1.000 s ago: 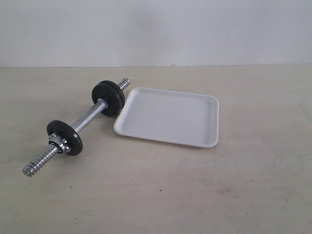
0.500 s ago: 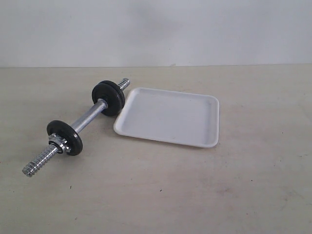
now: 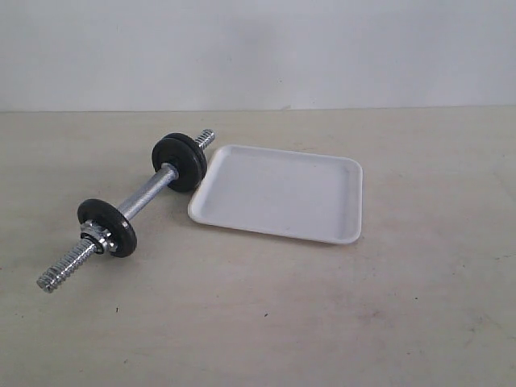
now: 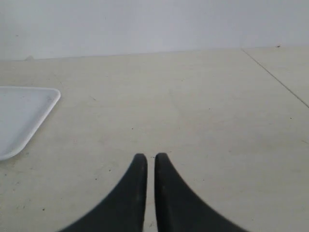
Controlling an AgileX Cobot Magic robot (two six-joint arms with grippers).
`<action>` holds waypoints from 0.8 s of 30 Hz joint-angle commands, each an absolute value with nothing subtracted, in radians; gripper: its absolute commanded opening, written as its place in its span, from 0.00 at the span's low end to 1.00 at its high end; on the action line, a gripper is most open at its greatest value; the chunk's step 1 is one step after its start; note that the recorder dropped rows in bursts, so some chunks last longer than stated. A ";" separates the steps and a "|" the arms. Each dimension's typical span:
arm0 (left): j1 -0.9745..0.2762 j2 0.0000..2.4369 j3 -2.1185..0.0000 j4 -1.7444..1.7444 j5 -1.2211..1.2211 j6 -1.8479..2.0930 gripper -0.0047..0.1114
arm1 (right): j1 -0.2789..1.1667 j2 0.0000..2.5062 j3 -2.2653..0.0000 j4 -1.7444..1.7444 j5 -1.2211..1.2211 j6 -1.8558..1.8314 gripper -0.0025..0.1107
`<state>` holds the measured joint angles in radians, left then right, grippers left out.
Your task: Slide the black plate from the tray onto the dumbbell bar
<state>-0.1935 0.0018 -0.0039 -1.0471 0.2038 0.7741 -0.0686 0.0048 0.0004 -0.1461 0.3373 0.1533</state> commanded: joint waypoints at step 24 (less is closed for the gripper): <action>-0.194 0.000 0.000 -1.050 0.203 0.778 0.08 | -0.069 0.000 0.000 -0.139 0.334 0.050 0.06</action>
